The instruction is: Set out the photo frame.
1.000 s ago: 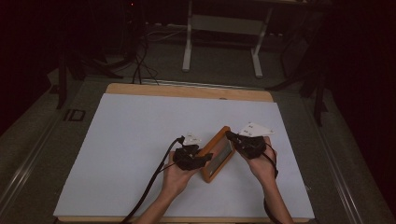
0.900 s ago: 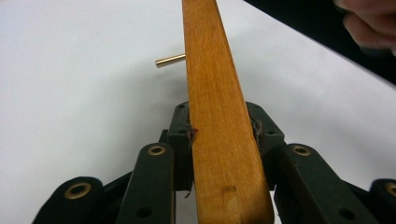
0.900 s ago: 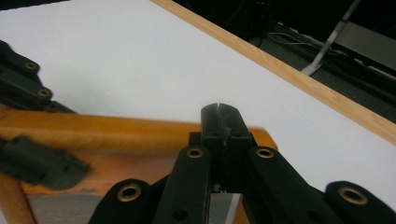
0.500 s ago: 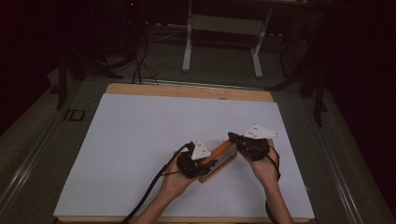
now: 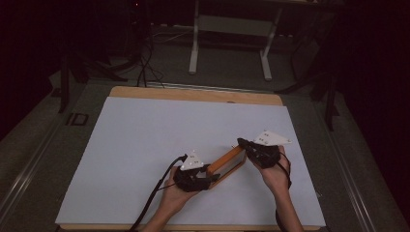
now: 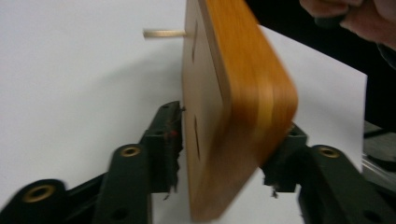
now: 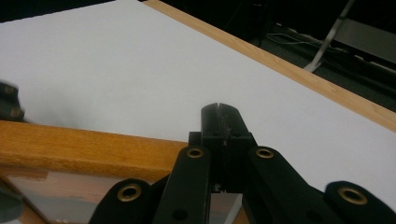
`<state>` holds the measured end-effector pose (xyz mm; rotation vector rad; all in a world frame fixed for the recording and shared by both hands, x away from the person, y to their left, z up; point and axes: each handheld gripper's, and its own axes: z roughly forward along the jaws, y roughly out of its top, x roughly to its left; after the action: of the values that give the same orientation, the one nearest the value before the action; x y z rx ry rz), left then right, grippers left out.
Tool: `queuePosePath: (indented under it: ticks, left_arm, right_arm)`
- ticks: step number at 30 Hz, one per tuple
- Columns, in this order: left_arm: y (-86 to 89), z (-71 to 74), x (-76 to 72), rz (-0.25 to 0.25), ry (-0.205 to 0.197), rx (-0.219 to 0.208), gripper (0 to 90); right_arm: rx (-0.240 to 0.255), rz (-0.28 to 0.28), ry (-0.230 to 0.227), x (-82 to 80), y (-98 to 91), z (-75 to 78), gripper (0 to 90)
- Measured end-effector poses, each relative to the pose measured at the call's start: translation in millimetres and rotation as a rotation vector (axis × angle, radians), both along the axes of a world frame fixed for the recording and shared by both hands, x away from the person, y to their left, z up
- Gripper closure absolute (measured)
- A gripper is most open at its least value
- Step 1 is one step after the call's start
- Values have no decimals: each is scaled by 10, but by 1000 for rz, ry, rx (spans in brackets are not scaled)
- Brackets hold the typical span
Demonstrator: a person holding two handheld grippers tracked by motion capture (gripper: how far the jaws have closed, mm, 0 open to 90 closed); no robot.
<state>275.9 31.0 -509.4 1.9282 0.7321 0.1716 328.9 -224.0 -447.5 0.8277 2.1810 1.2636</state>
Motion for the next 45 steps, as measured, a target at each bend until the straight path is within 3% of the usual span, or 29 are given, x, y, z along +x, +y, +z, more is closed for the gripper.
queuePosePath:
  ticks: [1, 6, 10, 13, 18, 24, 30, 36, 37, 45]
  left_arm:
    - [-6, -57, -21, 3, -3, 26, 563]
    - [-29, -122, -49, -9, -11, 34, 559]
    - [-64, -181, -54, 12, -14, 86, 563]
    - [-61, -231, -45, 21, -7, 97, 612]
    - [-45, -236, -33, 26, -25, 100, 672]
    - [-18, -189, 18, -11, -39, 127, 691]
    - [54, -48, 78, -29, -41, 119, 693]
    - [188, 200, 207, -60, -10, 116, 693]
    - [227, 293, 255, -78, -2, 117, 693]
    - [357, 617, 379, -116, -2, 128, 694]
  right_arm:
    - [0, -1, 1, 0, -1, 1, 900]
    - [-7, 2, 7, 7, 4, -20, 900]
    - [-3, -1, 12, 10, -3, -57, 900]
    - [0, -2, 10, 4, -4, -57, 900]
    - [-5, 2, 4, -13, -8, -36, 900]
    - [1, 6, -16, -47, -40, 25, 900]
    - [4, 7, -31, -73, -84, 79, 900]
    - [6, -7, -28, -80, -132, 96, 887]
    - [5, -7, -27, -76, -136, 92, 878]
    - [-19, 29, -10, -74, -73, 71, 782]
